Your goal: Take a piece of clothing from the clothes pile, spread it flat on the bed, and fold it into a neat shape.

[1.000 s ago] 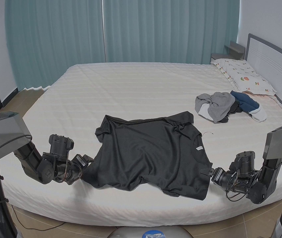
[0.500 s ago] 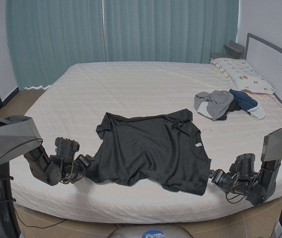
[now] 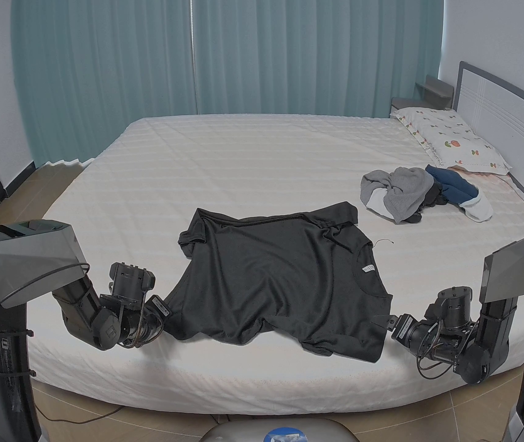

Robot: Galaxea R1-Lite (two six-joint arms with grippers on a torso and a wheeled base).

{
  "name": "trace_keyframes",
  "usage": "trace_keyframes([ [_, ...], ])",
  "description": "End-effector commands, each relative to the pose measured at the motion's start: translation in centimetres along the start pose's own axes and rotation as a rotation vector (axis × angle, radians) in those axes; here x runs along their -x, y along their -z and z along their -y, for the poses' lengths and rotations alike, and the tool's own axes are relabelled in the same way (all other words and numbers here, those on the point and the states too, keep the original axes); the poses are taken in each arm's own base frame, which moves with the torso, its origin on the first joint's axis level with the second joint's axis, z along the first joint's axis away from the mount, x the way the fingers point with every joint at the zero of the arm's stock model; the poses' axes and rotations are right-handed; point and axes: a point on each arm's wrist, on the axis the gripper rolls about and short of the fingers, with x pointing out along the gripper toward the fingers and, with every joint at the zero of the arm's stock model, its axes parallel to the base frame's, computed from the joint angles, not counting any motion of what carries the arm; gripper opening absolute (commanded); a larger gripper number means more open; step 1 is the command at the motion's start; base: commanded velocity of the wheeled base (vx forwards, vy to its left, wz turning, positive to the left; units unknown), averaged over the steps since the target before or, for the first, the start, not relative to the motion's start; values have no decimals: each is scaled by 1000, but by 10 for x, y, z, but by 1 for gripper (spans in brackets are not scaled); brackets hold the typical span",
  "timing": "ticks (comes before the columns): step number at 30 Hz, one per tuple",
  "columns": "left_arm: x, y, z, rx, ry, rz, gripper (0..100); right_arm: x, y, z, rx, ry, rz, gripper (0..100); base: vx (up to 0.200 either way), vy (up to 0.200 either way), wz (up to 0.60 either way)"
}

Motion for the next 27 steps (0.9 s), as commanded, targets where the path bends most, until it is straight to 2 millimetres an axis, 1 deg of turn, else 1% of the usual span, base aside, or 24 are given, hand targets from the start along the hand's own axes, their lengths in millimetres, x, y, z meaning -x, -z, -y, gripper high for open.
trace_keyframes([
  [1, 6, 1, -10, 4, -28, -10, 0, -5, 3, 9, -4, 21, -6, 100, 0, 0, 0],
  [5, 25, 3, -19, -12, -45, -21, 0, -8, 4, 4, 6, 5, -3, 100, 0, 0, 0],
  [6, 26, 3, -20, -14, -46, -23, 0, -8, 4, 4, 6, 6, -1, 100, 0, 0, 0],
  [7, 36, 2, -19, -19, -33, -24, 0, -8, 0, 3, 4, 6, 22, 100, 0, 0, 0],
  [8, 41, 1, -19, -25, -28, -24, 0, -7, -4, 2, 1, 2, 34, 100, 0, 0, 0],
  [11, 50, 2, -21, -58, -26, -30, 0, -6, -6, 1, 1, 7, 39, 100, 0, 0, 0],
  [12, 50, 3, -21, -60, -27, -31, 0, -6, -6, 1, 1, 7, 39, 100, 0, 0, 0],
  [13, 56, 6, -30, -80, -47, -45, 0, -10, -5, 3, 0, 15, 36, 100, 0, 0, 0],
  [15, 61, 8, -44, -74, -80, -65, 0, -18, -8, 3, 1, 6, 48, 100, 0, 0, 0],
  [17, 64, 8, -51, -61, -74, -87, 0, -26, -8, 5, 3, 16, 40, 100, 0, 0, 0],
  [20, 65, 10, -54, -57, -63, -96, 0, -37, -9, 6, 10, 33, 26, 100, 0, 0, 0],
  [22, 66, 9, -55, -54, -65, -94, 0, -47, -15, 5, 19, 36, 30, 100, 0, 0, 0],
  [27, 66, 8, -58, -36, -67, -99, 0, -54, -26, 5, 24, 37, 50, 100, 0, 0, 0],
])
